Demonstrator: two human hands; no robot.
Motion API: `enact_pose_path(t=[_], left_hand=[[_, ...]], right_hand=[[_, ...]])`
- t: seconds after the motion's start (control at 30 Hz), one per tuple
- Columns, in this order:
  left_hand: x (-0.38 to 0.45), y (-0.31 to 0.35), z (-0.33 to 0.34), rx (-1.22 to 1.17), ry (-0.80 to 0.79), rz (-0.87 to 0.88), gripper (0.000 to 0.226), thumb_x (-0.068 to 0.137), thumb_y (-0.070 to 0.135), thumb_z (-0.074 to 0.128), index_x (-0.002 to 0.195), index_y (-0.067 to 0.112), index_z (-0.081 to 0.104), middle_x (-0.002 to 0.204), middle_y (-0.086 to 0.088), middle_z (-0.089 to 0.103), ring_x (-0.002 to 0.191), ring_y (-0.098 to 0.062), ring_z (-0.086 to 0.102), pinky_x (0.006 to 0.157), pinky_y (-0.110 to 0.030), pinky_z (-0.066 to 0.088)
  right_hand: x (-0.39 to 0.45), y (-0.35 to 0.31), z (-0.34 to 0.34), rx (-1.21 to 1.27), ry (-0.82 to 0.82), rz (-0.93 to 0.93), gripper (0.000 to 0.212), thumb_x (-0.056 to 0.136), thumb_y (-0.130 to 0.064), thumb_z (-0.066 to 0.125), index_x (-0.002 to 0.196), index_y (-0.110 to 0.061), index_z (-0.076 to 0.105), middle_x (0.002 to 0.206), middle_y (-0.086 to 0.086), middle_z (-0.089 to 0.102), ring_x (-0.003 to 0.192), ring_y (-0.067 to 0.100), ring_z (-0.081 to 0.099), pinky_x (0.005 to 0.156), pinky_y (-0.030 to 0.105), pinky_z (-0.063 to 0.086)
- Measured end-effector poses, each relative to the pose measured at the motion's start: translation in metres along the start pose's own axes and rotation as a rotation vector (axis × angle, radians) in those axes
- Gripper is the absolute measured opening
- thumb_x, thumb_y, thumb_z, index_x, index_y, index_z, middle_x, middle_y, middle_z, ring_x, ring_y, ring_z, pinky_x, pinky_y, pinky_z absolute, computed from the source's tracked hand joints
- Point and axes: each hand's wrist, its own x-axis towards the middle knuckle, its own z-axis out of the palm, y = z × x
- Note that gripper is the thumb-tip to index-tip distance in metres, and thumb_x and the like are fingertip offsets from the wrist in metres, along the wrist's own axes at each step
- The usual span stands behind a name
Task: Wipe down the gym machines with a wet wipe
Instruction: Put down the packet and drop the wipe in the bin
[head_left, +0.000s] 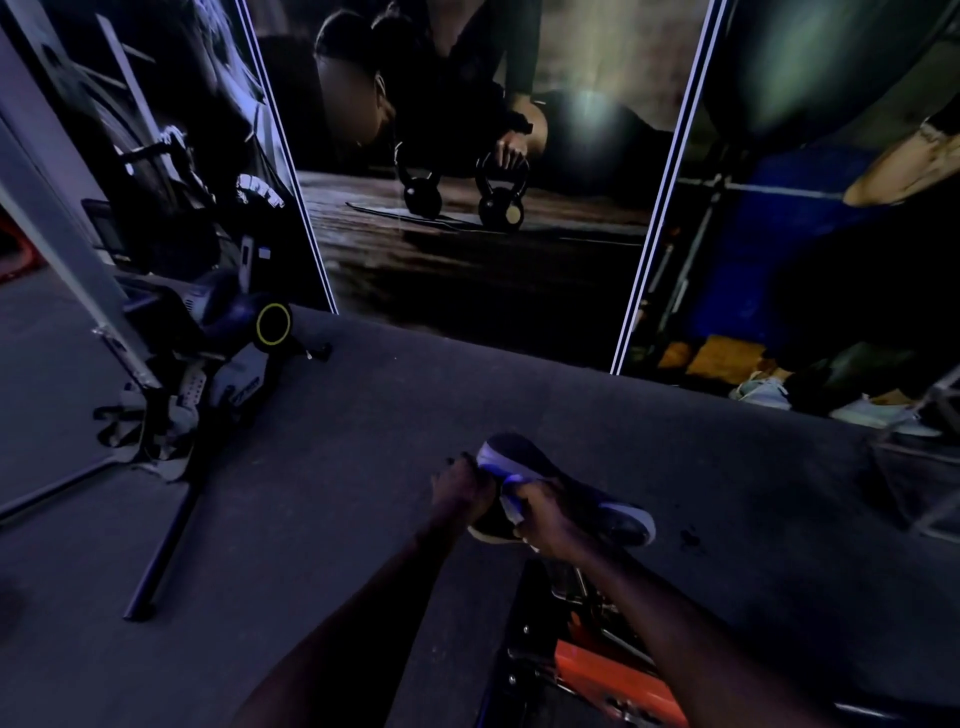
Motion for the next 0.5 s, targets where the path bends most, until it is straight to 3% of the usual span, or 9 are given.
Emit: enact_pose_path(t=[0.07,0.17,0.23,0.33,0.4,0.5], left_hand=[[-0.008,0.016,0.001,0.125,-0.005,-0.047,0.046,0.085,0.033,0.054,0.123,0.007,0.055,0.127,-0.022,0.055,0.124,-0.041,0.049,0.101,-0.047,0.043],[-0.015,0.028,0.009,0.228,-0.061,-0.013,0.056,0.088,0.032,0.06,0.138,0.016,0.042,0.139,-0.014,0.037,0.133,-0.038,0.032,0.104,-0.058,0.035],[-0.016,0.028,0.019,0.334,-0.079,0.019,0.06,0.089,0.028,0.06,0.142,0.017,0.035,0.142,-0.012,0.033,0.134,-0.038,0.029,0.103,-0.061,0.033],[-0.02,0.026,0.028,0.451,-0.039,0.064,0.057,0.089,0.024,0.055,0.141,0.016,0.033,0.142,-0.013,0.034,0.13,-0.038,0.032,0.102,-0.057,0.035],[-0.024,0.026,0.03,0.502,-0.005,0.112,0.052,0.091,0.024,0.051,0.14,0.015,0.034,0.141,-0.012,0.035,0.13,-0.036,0.034,0.102,-0.053,0.034],[-0.026,0.027,0.031,0.549,0.007,0.159,0.052,0.092,0.025,0.05,0.14,0.015,0.035,0.141,-0.012,0.036,0.13,-0.034,0.035,0.101,-0.05,0.035]], right_hand=[[-0.009,0.004,-0.013,-0.031,0.024,0.024,0.022,0.084,-0.041,0.049,0.096,-0.026,0.058,0.086,0.0,0.067,0.082,0.022,0.066,0.071,0.033,0.052],[-0.022,0.02,-0.021,-0.107,0.015,0.062,0.003,0.088,-0.027,0.05,0.086,-0.025,0.051,0.098,0.0,0.065,0.092,0.023,0.064,0.071,0.028,0.041],[-0.032,0.028,-0.02,-0.147,0.03,0.087,0.01,0.091,-0.022,0.046,0.093,-0.024,0.056,0.106,0.003,0.065,0.1,0.027,0.064,0.078,0.031,0.046],[-0.046,0.035,-0.019,-0.221,-0.018,0.147,0.033,0.091,-0.022,0.05,0.123,-0.021,0.054,0.119,0.002,0.061,0.107,0.027,0.063,0.08,0.035,0.049],[-0.055,0.037,-0.023,-0.303,0.008,0.062,0.04,0.091,-0.025,0.04,0.129,-0.019,0.049,0.112,-0.004,0.064,0.1,0.022,0.065,0.072,0.032,0.046],[-0.069,0.043,-0.031,-0.236,0.161,0.06,0.03,0.082,-0.024,0.041,0.108,-0.02,0.055,0.099,-0.003,0.065,0.092,0.024,0.065,0.072,0.032,0.043]])
